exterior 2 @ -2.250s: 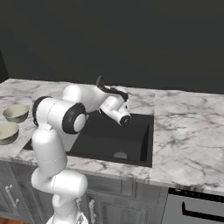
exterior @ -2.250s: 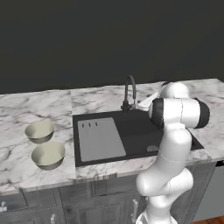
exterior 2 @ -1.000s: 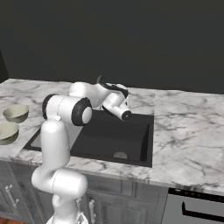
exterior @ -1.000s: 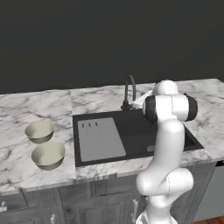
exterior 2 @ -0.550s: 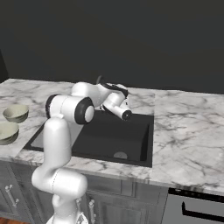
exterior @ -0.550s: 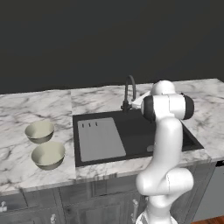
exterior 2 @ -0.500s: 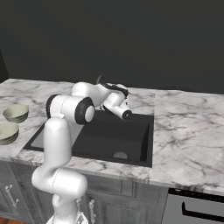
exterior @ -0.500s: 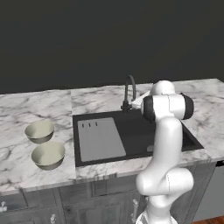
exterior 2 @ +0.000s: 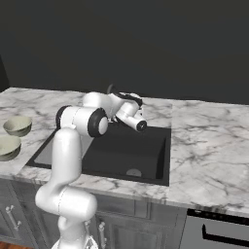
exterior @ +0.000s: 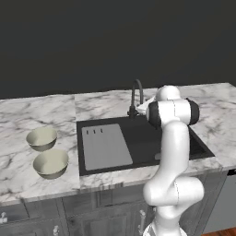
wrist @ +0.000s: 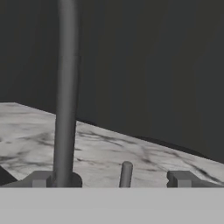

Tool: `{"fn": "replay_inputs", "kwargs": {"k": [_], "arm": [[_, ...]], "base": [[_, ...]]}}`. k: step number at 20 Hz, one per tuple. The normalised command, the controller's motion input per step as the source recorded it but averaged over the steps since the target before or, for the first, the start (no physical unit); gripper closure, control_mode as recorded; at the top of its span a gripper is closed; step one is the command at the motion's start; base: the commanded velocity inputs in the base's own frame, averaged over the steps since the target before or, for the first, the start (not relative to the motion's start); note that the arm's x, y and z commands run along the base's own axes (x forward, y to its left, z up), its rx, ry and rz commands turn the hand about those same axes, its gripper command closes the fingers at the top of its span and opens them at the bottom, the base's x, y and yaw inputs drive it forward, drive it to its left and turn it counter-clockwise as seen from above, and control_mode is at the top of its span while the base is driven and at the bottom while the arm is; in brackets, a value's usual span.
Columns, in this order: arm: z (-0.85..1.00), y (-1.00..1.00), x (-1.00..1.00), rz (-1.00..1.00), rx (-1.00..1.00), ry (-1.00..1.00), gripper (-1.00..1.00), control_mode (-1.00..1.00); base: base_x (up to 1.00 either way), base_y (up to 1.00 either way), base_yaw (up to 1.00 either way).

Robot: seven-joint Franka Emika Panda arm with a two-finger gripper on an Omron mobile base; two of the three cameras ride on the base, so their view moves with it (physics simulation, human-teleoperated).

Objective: Rinse each bowl for a few seconds and place them down in the sink or on the counter.

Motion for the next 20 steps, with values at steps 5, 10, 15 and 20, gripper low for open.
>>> {"fn": "replay_inputs", "kwargs": {"k": [5, 10, 15, 20], "arm": [[-0.10, 0.00, 0.28, 0.03, 0.02, 0.03, -1.00, -1.00], [-0.06, 0.00, 0.26, 0.03, 0.01, 0.02, -1.00, -1.00], [-0.06, 0.00, 0.22, 0.03, 0.01, 0.02, 1.00, -1.00], [-0.09, -0.01, 0.11, 0.01, 0.01, 0.06, 1.00, -1.00]], "base": [[0.00, 0.00, 0.00], [0.00, 0.00, 0.00], [0.00, 0.00, 0.00], [0.00, 0.00, 0.00]]}}
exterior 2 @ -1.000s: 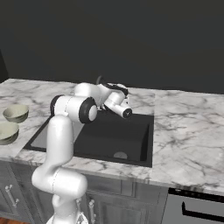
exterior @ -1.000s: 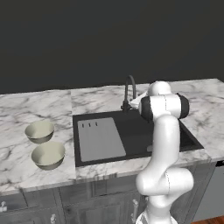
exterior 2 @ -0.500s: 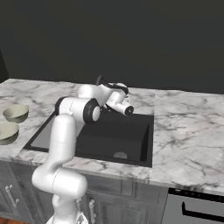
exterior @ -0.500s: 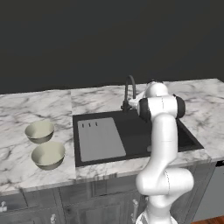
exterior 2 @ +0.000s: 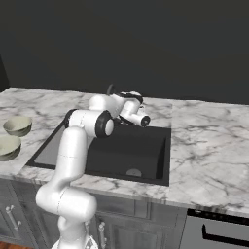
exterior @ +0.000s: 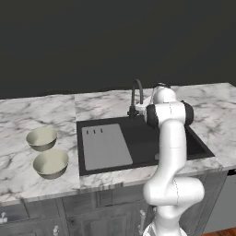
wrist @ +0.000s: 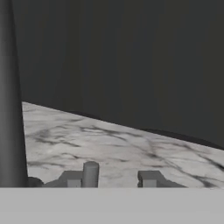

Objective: Rinse each bowl for a few seconds and place them down in the sink or on the counter.

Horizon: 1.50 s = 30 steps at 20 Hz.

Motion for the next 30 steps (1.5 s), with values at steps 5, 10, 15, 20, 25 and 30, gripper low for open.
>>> {"fn": "replay_inputs", "kwargs": {"k": [5, 10, 15, 20, 25, 30], "arm": [[-0.10, -0.02, 0.05, 0.00, 0.02, 0.07, 1.00, -1.00], [-0.05, -0.12, -0.01, -0.02, 0.02, 0.06, 1.00, -1.00], [-0.01, -0.33, -0.08, -0.08, 0.05, 0.05, 1.00, -1.00], [-0.02, -0.41, -0.16, -0.08, 0.06, 0.05, 1.00, -1.00], [-0.06, -0.40, -0.20, -0.07, 0.06, 0.04, 1.00, -1.00], [-0.09, -0.37, -0.23, -0.07, 0.06, 0.04, 1.00, -1.00]], "base": [[0.00, 0.00, 0.00], [0.00, 0.00, 0.00], [0.00, 0.00, 0.00], [0.00, 0.00, 0.00], [0.00, 0.00, 0.00], [0.00, 0.00, 0.00]]}}
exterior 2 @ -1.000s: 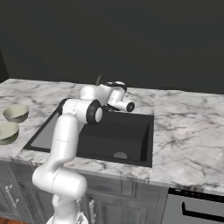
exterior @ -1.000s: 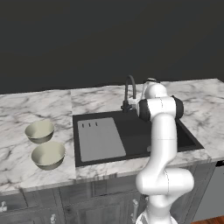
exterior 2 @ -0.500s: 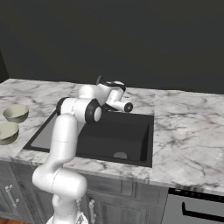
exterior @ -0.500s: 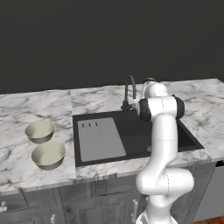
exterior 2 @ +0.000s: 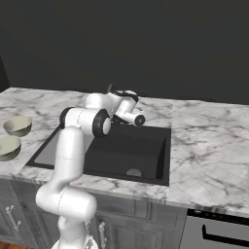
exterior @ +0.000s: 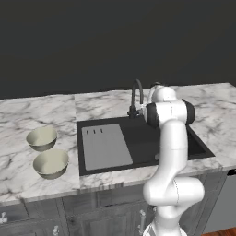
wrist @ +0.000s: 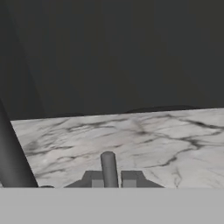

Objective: Rinse each bowl for a few seconds and place them down in the sink or on the counter.

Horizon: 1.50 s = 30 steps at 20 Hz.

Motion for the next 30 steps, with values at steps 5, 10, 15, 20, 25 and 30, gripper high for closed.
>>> {"fn": "replay_inputs", "kwargs": {"k": [5, 10, 15, 20, 25, 30], "arm": [[-0.08, -0.44, -0.26, -0.07, 0.07, 0.03, 1.00, -1.00], [-0.11, -0.52, -0.29, -0.04, 0.07, 0.03, 1.00, -1.00], [-0.18, -0.52, -0.29, -0.01, 0.07, 0.05, 1.00, -1.00], [-0.22, -0.47, -0.25, 0.00, 0.07, 0.06, 1.00, -1.00], [-0.20, -0.41, -0.21, 0.00, 0.07, 0.07, 1.00, -1.00], [-0.18, -0.36, -0.14, 0.00, 0.06, 0.07, 1.00, -1.00]], "base": [[0.00, 0.00, 0.00], [0.00, 0.00, 0.00], [0.00, 0.00, 0.00], [0.00, 0.00, 0.00], [0.00, 0.00, 0.00], [0.00, 0.00, 0.00]]}}
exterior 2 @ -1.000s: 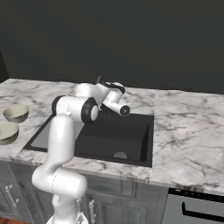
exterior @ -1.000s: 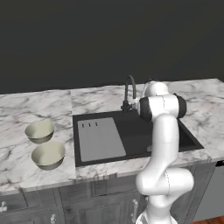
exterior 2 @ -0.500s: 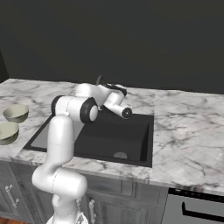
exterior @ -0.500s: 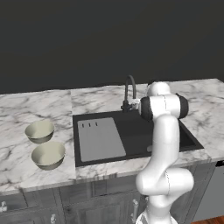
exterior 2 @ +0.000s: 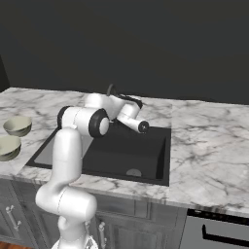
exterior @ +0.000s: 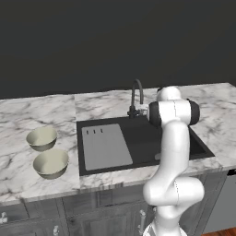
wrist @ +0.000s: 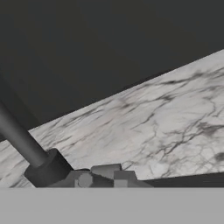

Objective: Rinse each bowl for a few seconds and place them down in the sink or on the counter.

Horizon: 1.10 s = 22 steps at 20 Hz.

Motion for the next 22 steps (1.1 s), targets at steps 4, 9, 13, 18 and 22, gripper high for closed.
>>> {"fn": "replay_inputs", "kwargs": {"k": [4, 9, 13, 18, 22], "arm": [[-0.22, -0.35, -0.08, 0.00, 0.07, 0.08, 1.00, -1.00], [-0.26, -0.31, 0.01, 0.00, 0.07, 0.06, 1.00, -1.00], [-0.12, -0.16, 0.14, 0.00, 0.05, -0.01, 1.00, -1.00], [0.45, -0.17, -0.10, 0.01, 0.02, -0.06, 1.00, -1.00], [0.45, -0.01, -0.39, 0.03, -0.01, -0.11, 1.00, -1.00]], "base": [[0.00, 0.00, 0.00], [0.00, 0.00, 0.00], [0.00, 0.00, 0.00], [0.00, 0.00, 0.00], [0.00, 0.00, 0.00]]}}
